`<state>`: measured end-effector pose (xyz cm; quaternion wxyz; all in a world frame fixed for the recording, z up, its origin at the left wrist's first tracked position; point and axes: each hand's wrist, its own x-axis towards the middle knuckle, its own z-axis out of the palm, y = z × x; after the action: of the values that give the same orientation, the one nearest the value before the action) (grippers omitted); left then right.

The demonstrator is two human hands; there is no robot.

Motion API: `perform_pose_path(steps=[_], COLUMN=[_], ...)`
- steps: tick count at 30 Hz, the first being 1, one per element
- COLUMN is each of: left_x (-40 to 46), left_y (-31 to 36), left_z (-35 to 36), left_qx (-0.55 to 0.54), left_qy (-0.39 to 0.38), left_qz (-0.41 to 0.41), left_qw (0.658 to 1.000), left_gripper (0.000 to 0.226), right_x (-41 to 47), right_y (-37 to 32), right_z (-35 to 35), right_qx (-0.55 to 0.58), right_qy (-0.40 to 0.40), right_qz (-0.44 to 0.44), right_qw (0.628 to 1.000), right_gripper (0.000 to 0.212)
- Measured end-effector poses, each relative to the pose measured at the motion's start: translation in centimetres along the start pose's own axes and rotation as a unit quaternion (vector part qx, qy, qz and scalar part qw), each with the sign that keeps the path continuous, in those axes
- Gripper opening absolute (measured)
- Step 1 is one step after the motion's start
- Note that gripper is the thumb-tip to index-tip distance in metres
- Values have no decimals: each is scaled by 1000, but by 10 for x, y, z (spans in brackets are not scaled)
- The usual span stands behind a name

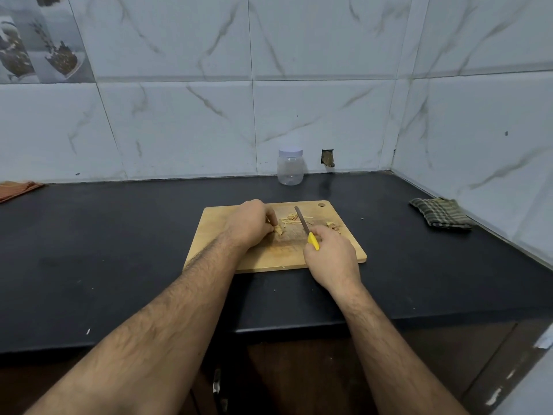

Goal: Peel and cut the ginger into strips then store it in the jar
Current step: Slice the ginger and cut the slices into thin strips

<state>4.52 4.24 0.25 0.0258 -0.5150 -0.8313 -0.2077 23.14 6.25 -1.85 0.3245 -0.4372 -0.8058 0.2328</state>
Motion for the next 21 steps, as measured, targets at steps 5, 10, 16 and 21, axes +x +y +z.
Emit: perform_pose_path(steps=[5, 10, 16, 21], left_x=[-5, -14, -22, -24], left_y=[-1, 5, 4, 9], left_z=[-7, -21, -21, -15], left_qx=[-46, -120, -114, -46], left_qy=[-6, -103, -178, -125], left_qz=[32, 66, 71, 64], left_qw=[998, 985, 975, 989], left_gripper=[10, 13, 16, 9], right_x=[-1, -3, -12, -16], right_y=[-1, -2, -5, -9], right_z=[-1, -8, -21, -27], right_qx=[6, 16, -3, -56], right_qy=[-6, -20, -47, -108], right_qz=[2, 2, 4, 13], right_qw=[1000, 1000, 999, 992], right_gripper=[34, 35, 38, 32])
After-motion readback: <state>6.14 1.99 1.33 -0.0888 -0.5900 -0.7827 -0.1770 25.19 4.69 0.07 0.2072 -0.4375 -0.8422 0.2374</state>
